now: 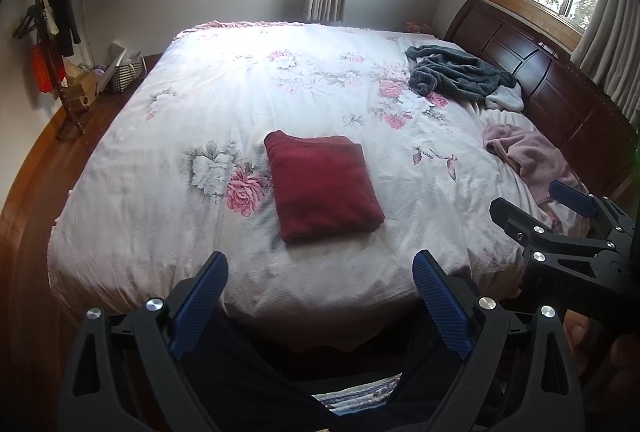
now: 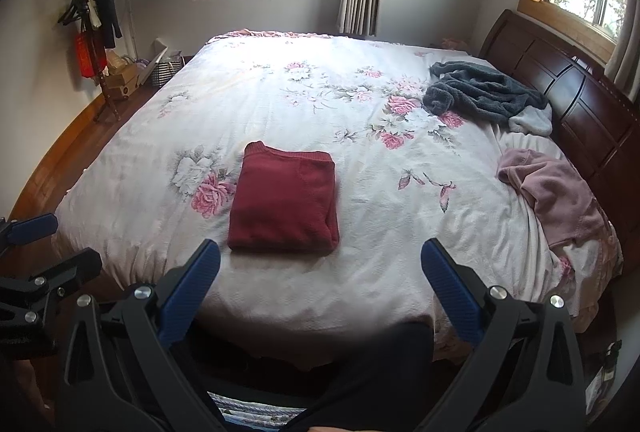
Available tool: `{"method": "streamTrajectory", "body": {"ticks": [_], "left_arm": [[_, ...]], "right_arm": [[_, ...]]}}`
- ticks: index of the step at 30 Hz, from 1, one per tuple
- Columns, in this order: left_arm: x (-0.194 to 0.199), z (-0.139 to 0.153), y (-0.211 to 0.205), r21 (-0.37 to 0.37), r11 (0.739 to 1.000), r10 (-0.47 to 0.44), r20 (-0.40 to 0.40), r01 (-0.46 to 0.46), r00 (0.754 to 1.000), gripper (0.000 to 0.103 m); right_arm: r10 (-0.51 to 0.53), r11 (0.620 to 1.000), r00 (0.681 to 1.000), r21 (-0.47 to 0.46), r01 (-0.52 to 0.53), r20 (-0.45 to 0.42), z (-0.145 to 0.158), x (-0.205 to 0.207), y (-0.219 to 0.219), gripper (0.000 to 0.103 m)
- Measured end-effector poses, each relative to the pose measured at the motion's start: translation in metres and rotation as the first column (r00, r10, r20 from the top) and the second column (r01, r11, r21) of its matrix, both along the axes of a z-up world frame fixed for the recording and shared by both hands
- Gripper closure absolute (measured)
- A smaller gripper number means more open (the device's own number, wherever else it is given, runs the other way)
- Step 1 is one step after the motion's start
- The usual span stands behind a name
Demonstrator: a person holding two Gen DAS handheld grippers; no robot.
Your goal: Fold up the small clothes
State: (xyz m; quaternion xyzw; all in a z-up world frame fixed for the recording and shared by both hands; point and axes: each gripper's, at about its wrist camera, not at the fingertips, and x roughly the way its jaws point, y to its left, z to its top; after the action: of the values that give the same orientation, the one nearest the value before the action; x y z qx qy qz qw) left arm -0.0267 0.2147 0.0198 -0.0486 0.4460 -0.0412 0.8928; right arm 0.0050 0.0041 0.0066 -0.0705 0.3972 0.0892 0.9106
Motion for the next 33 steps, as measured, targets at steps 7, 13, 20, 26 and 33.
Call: {"method": "streamTrajectory", "body": {"ticks": [7, 13, 20, 26, 33], "left_arm": [[0.0003, -0.0031, -0.0018, 0.003, 1.0, 0.0, -0.006, 0.0, 1.0, 0.009], [0.0005, -0.0064, -0.002, 0.002, 1.0, 0.0, -0.011, 0.0, 1.0, 0.009], [0.0002, -0.0078, -0.0017, 0.003, 1.0, 0.0, -0.014, 0.0, 1.0, 0.009], [-0.0001, -0.0083, -0.0018, 0.002, 1.0, -0.001, -0.013, 0.001, 1.0, 0.009], [-0.0008, -0.0092, -0.0026, 0.004, 1.0, -0.001, -0.013, 0.001, 1.0, 0.009]], "right_arm": [[0.0, 1.0, 1.0, 0.0, 0.0, 0.001, -0.0005, 0.001, -0.0001, 0.003], [0.001, 1.0, 1.0, 0.001, -0.001, -0.001, -0.002, 0.002, -0.0001, 0.003], [0.0, 1.0, 1.0, 0.001, 0.0, 0.001, -0.0019, 0.0018, 0.0001, 0.003], [0.001, 1.0, 1.0, 0.001, -0.001, 0.001, -0.0018, 0.002, 0.0001, 0.003], [0.001, 1.0, 1.0, 0.002, -0.001, 0.001, -0.0018, 0.0024, -0.0002, 0.003]]}}
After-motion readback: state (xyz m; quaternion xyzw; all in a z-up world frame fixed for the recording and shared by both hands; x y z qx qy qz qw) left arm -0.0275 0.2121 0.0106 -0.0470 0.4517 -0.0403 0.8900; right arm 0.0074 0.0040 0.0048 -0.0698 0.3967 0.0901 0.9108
